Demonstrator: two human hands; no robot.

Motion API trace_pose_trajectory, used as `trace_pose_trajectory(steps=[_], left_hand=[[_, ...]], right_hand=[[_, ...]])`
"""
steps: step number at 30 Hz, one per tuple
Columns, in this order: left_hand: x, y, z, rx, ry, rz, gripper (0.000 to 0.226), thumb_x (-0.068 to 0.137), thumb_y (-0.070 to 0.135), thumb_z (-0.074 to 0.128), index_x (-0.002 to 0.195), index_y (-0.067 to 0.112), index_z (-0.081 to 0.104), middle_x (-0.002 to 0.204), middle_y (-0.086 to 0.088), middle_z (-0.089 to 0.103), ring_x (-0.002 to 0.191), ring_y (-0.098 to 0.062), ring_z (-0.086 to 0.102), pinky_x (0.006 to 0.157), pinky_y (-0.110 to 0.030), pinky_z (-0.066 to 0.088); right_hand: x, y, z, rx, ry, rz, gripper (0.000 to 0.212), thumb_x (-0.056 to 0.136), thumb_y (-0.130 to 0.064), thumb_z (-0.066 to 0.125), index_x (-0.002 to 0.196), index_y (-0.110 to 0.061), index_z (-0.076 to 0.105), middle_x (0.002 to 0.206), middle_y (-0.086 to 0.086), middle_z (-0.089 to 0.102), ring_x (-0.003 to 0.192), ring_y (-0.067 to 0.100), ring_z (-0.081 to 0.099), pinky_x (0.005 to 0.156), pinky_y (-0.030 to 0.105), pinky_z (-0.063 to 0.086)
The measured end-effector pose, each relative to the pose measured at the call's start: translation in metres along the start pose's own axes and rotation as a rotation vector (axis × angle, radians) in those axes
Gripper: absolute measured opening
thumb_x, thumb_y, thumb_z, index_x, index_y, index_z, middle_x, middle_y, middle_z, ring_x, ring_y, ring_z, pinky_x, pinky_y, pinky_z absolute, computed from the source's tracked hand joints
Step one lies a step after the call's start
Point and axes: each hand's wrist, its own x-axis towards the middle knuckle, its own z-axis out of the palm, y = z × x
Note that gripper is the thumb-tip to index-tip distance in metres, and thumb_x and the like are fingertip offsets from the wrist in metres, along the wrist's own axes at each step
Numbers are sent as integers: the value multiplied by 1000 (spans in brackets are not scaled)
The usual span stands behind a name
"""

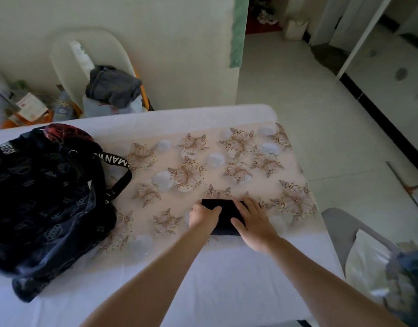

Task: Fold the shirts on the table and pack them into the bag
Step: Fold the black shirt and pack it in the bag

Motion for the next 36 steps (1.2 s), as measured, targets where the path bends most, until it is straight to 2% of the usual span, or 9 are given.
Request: trace_pose_trajectory(steps=[2, 6, 11, 14, 18, 21, 24, 31, 36], left_hand=[[-4, 3, -5, 22, -63, -1, 54, 84, 43, 69, 122, 8, 53, 97, -4, 62, 83, -20, 61, 55, -26, 47], [-17, -2, -13, -114, -234, -6, 69, 55, 43, 87, 113, 11, 65, 98, -4, 71, 88, -22, 70, 79, -38, 60], [-53, -15, -31, -61, -294, 270, 43, 70, 19, 85, 108, 26, 67, 99, 1, 72, 90, -18, 69, 79, -37, 60], [-81, -24, -53, 92, -231, 533, 42, 70, 18, 80, 102, 40, 64, 100, 8, 67, 91, -13, 65, 76, -36, 58], [-108, -34, -99, 180, -54, 716, 48, 70, 15, 78, 103, 44, 59, 99, 16, 63, 91, -3, 59, 72, -21, 49], [-119, -52, -138, 252, 49, 800, 50, 74, 20, 73, 111, 45, 50, 102, 16, 63, 91, -8, 61, 73, -25, 52], [-115, -78, -176, 328, 140, 929, 56, 79, 33, 70, 131, 39, 49, 118, 16, 62, 103, -6, 59, 86, -27, 52], [-82, -151, -293, 170, 357, 982, 41, 83, 21, 74, 123, 26, 65, 116, 12, 64, 104, -4, 58, 90, -11, 42], [-48, -201, -383, 111, 364, 895, 44, 85, 30, 74, 126, 33, 59, 117, 20, 56, 107, 0, 54, 91, -19, 47]], right_hand=[[-13, -5, 0, 121, 25, 44, 69, 101, -52, 34, 158, -37, -2, 165, -10, -2, 152, 11, -8, 122, 46, 14], [-38, -3, -1, 116, 99, 2, 69, 100, -47, 43, 158, -28, 10, 163, -4, 12, 151, 12, 3, 121, 42, 12], [-47, -6, -30, -68, 99, -199, 96, 84, -48, 61, 157, -32, 1, 166, -3, 5, 152, 13, -6, 124, 42, -5], [-47, -32, -54, -47, 7, -333, 103, 74, -44, 67, 156, -38, 5, 159, -8, 31, 148, 13, 21, 124, 43, 5], [-45, -80, -60, -55, 31, -462, 43, 74, -44, 67, 115, -38, 57, 99, -20, 66, 99, 8, 59, 110, 44, 32], [-46, -125, -60, -120, 102, -527, 20, 75, -43, 69, 79, -26, 59, 75, -13, 60, 75, 9, 55, 92, 35, 42], [-42, -166, -53, -129, 87, -549, 20, 80, -44, 67, 94, -30, 63, 90, -13, 63, 82, 8, 59, 75, 32, 53], [-23, -304, -12, -185, 223, -743, 40, 86, -53, 59, 121, -33, 55, 109, -15, 61, 98, 7, 56, 83, 30, 51], [-3, -406, 28, -126, 129, -703, 44, 96, -51, 53, 135, -33, 44, 122, -11, 62, 104, 12, 63, 78, 34, 54]])
